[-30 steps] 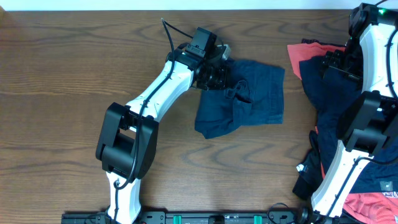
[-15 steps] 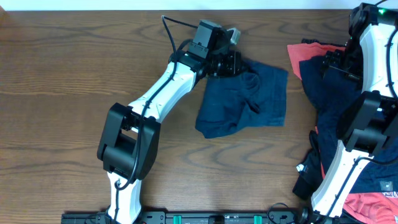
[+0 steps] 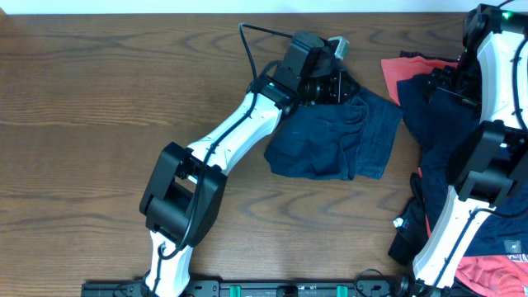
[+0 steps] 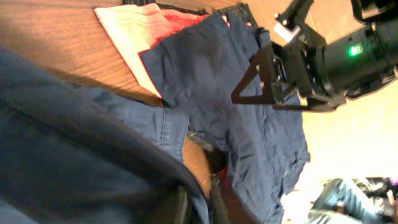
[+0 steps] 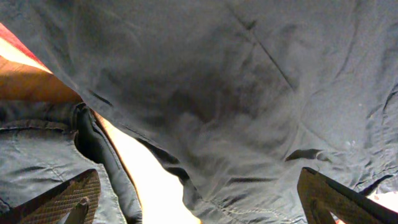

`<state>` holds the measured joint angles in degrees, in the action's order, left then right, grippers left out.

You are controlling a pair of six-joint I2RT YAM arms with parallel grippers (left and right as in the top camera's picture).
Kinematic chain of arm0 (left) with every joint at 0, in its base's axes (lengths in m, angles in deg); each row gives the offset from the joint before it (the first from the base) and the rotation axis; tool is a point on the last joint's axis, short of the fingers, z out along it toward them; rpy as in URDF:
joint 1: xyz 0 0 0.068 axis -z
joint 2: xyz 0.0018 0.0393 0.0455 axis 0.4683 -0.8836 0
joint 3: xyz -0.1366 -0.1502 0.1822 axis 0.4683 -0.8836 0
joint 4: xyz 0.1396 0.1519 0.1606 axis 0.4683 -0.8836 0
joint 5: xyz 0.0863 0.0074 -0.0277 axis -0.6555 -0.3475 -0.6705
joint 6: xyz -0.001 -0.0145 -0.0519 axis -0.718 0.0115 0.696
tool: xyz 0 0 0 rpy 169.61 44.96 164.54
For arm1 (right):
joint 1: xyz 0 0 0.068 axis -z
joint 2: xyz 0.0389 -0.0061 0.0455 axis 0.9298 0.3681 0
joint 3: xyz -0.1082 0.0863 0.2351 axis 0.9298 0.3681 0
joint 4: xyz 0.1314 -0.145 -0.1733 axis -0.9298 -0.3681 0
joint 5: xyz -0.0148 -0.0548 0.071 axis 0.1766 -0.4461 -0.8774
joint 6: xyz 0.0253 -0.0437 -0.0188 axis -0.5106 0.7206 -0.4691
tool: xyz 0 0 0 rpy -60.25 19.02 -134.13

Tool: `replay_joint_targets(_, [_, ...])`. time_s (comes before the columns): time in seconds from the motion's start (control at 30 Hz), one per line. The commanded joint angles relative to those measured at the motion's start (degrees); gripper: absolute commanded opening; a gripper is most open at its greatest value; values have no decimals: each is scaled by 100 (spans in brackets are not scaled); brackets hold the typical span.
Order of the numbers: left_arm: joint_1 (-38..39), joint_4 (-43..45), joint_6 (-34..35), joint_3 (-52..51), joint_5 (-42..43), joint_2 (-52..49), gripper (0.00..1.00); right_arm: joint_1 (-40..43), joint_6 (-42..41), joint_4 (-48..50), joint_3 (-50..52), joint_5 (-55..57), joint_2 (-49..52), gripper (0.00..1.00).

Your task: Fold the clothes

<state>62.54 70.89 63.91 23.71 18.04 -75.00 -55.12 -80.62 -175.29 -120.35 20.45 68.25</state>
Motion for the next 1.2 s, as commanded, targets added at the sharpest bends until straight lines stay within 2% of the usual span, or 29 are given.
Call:
replay_joint_targets(0.0, [72,31,55,0,-295,-85,67,-20,66,-2,33,-28,-63,99])
replay_joint_targets(0.03, [96,33,37,0,-304,-94,81,-22,66,-4,33,-26,-63,99])
replay_joint_targets(0.27, [385,-94,-225,-2,-407,-258,99,-22,70,-15,33,-26,-63,99])
replay_joint_targets(0.37, [256,-651,-291,-2,-925,-271,99,-20,109,-50,33,-31,-63,99])
replay_joint_targets(0.53, [-463,-1126,-575,-2,-308,-269,97,-20,111,-15,33,-90,-63,99])
replay_joint_targets(0.77, [-1279,-1904,-1333,-2,-264,-313,97,-22,111,-13,33,-98,-63,99])
replay_joint_targets(0.97, [-1397,-2028,-1711,-2,496,-693,97,-24,111,-61,33,-131,-63,99])
replay_joint_targets(1.17, [-1421,-1902,-2103,-2,1698,-1285,97,-26,131,-173,33,-129,-63,99])
